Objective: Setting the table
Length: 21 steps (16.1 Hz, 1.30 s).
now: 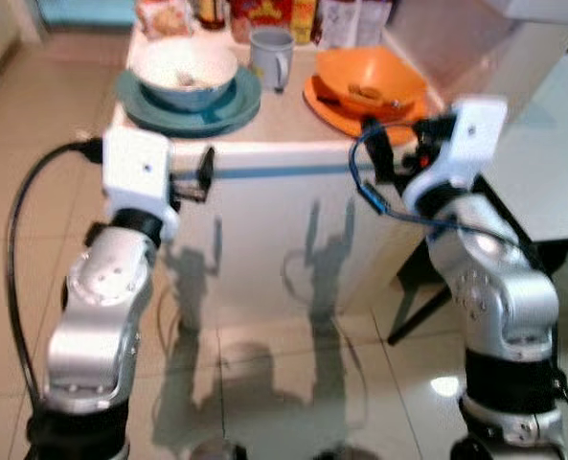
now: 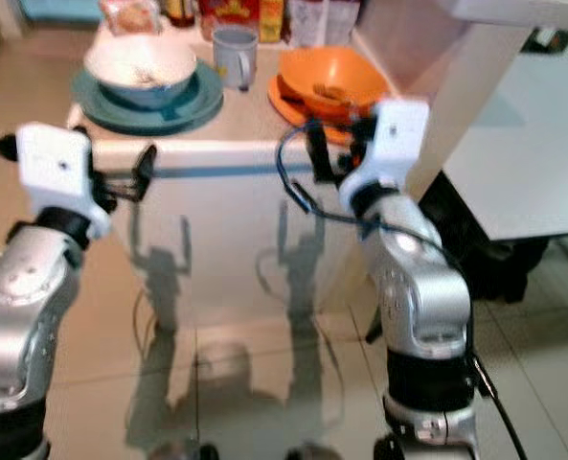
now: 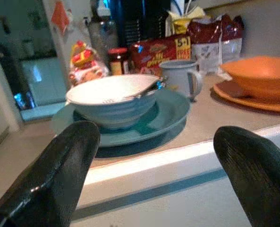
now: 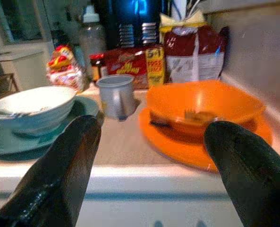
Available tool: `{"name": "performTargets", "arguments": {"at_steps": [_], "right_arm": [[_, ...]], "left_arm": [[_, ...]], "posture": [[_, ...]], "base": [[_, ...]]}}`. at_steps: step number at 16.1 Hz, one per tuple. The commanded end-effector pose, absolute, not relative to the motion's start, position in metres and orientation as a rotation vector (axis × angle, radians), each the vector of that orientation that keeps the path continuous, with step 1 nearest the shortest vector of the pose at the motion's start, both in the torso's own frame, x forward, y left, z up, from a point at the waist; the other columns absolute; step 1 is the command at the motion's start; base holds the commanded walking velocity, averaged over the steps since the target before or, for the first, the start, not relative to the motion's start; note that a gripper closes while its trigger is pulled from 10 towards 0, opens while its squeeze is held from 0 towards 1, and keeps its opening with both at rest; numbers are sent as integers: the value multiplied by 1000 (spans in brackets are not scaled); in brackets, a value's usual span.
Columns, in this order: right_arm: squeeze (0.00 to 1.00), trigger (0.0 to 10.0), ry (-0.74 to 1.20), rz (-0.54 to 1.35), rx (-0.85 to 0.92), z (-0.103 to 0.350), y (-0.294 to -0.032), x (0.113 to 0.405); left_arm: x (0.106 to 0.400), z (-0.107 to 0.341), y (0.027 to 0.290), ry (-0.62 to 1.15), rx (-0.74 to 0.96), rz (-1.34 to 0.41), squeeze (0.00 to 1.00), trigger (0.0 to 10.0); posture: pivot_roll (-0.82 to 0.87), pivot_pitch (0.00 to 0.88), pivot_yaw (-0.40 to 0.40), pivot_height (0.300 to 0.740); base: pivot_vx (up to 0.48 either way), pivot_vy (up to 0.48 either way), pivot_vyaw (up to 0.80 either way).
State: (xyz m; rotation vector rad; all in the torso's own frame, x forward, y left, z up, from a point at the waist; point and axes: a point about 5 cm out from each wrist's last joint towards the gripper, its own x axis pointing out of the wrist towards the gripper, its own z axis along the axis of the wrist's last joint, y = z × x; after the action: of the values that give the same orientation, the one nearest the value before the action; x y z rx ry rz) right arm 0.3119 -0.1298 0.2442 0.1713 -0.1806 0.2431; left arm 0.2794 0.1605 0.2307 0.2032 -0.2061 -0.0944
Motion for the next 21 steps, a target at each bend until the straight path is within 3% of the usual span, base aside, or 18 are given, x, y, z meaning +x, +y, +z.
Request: {"name": "performTargets", "arguments": {"at_steps": [1, 5, 9, 17, 21], "right_arm": [[0, 10000, -187, 223, 172, 248, -139, 311], [0, 10000, -213, 223, 158, 259, -145, 313], [0, 10000, -262, 266, 157, 281, -144, 315], [0, 10000, -82, 241, 10, 271, -150, 326], [0, 10000, -47, 269, 31, 270, -143, 331]], "left_arm": [[277, 236, 151, -231, 187, -130, 0, 10000], [271, 256, 143, -329, 156, -185, 0, 10000], [261, 306, 136, -513, 148, -275, 0, 10000], [264, 298, 127, -431, 186, -329, 0, 10000], [269, 290, 131, -373, 211, -299, 0, 10000]], "posture": [[31, 92, -72, 740], [36, 95, -81, 740], [48, 88, -93, 740], [33, 77, -82, 740], [38, 74, -81, 740]], "base": [[386, 0, -800], [387, 0, -200], [340, 0, 0], [326, 0, 0], [0, 0, 0]]}}
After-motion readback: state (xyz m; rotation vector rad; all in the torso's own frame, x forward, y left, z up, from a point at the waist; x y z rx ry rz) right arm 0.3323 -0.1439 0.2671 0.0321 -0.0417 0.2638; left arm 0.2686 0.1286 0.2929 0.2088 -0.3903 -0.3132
